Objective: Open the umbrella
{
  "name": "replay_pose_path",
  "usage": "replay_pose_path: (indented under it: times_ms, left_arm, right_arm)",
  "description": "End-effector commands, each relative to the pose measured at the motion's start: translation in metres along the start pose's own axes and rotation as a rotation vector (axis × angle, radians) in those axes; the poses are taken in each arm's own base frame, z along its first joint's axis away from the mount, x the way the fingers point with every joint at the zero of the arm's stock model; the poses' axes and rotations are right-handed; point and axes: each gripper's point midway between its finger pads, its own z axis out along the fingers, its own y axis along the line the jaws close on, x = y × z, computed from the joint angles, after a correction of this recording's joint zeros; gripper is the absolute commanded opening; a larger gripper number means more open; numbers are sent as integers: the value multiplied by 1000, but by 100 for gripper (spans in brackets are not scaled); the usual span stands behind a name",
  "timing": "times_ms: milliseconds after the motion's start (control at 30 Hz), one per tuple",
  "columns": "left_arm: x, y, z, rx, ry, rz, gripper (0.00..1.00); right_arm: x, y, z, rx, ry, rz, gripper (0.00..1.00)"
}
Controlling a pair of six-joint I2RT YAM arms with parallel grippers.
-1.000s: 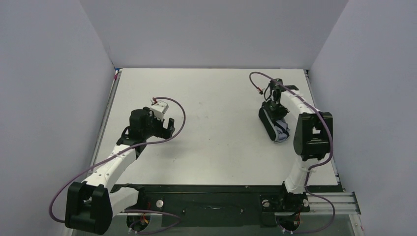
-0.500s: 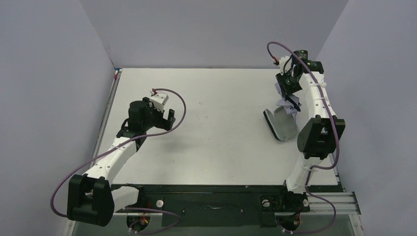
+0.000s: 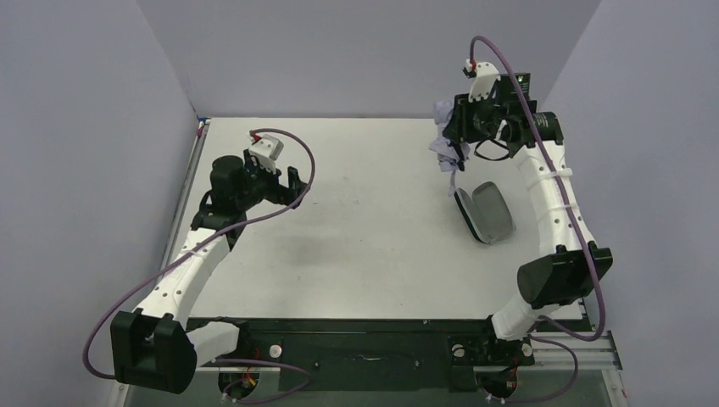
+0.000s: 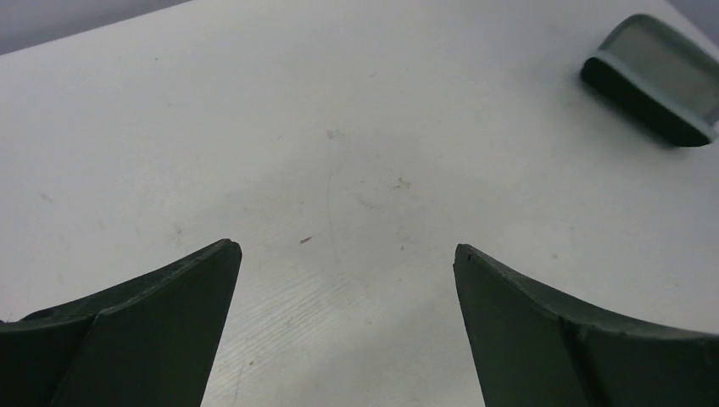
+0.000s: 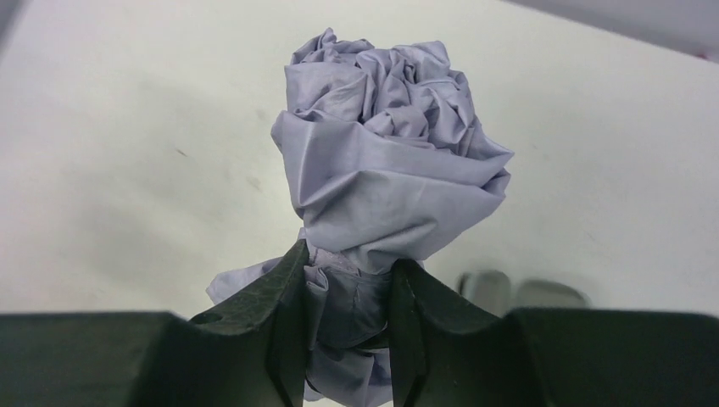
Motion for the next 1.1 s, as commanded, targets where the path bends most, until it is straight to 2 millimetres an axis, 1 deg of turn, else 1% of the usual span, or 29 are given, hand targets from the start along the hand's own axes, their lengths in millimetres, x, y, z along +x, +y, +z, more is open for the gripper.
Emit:
replay_pose_path:
  times_ms: [0,33,67,100,133,167,200,233,267,300,333,367,433,500,600,667,733,767,800,833,867,900,933,967,1000,1033,1067]
  left_arm:
    - [-70,-50,-15,247,-146,-89,97]
    - [-83,-63,-17,310,-176,-125,97]
    - [-86,-69,-16,335,-182,-145,97]
    - [-94,-81,-17,378,-203,-169,97]
    - [-97,-86,-15,389,-208,-177,97]
    - [-102,-100,-15,421,-220,-176,97]
    - [-103,-104,-12,424,-219,-182,98]
    - [-108,-117,-12,457,-223,-187,98]
    - [-107,-122,-7,469,-216,-198,99]
    - [-113,-133,-8,502,-226,-219,100]
    - [-112,-136,-3,514,-220,-238,100]
    - [-113,-143,0,536,-221,-266,97]
    - [-118,-152,2,567,-228,-286,94]
    - [-116,-159,9,592,-214,-314,93]
    - [-114,-171,12,627,-208,-331,91]
    - [-114,-176,13,641,-208,-324,87]
    - [-113,-179,14,653,-209,-309,78]
    - [-112,-180,13,659,-206,-306,67]
    - [-110,-181,13,664,-202,-302,59]
    - [-109,-183,11,674,-200,-298,43]
    - [-103,-183,11,676,-189,-297,34]
    - [-102,-184,8,678,-190,-292,16]
    - [-94,-184,8,670,-173,-294,4]
    - [-93,-183,7,656,-175,-293,1]
    - [-84,-182,8,642,-149,-297,0]
    - [-82,-182,7,634,-149,-297,0]
    - [-75,-182,7,631,-135,-302,0]
  right_arm:
    - [-94,67,-30,-133,-430,202,0]
    - [-111,79,-38,-162,-506,267,0]
    - [-111,83,-34,-170,-515,303,0]
    - [-122,94,-38,-192,-561,353,0]
    - [-121,99,-35,-198,-563,377,0]
    - [-127,110,-36,-218,-588,407,0]
    - [-126,115,-34,-225,-590,420,0]
    - [-131,127,-38,-246,-615,436,0]
    - [-134,133,-40,-262,-631,446,0]
    - [-134,144,-40,-278,-636,445,0]
    - [-136,150,-43,-293,-646,447,0]
    - [-136,161,-44,-313,-647,441,0]
    - [-136,173,-48,-337,-647,432,0]
    - [-135,182,-51,-357,-647,426,0]
    - [-133,192,-57,-379,-649,420,0]
    - [-130,197,-59,-386,-642,419,0]
    - [-129,200,-62,-395,-642,412,0]
    - [-130,200,-63,-395,-645,409,0]
    - [-130,200,-65,-393,-649,403,0]
    - [-131,200,-65,-390,-654,399,0]
    - [-132,198,-67,-380,-662,393,0]
    - [-134,197,-68,-376,-669,387,0]
    - [-136,195,-68,-366,-675,378,0]
    - [-138,194,-71,-363,-685,371,0]
    - [-140,193,-71,-360,-689,369,0]
    - [-142,192,-72,-358,-697,365,0]
    - [-144,190,-73,-354,-704,365,0]
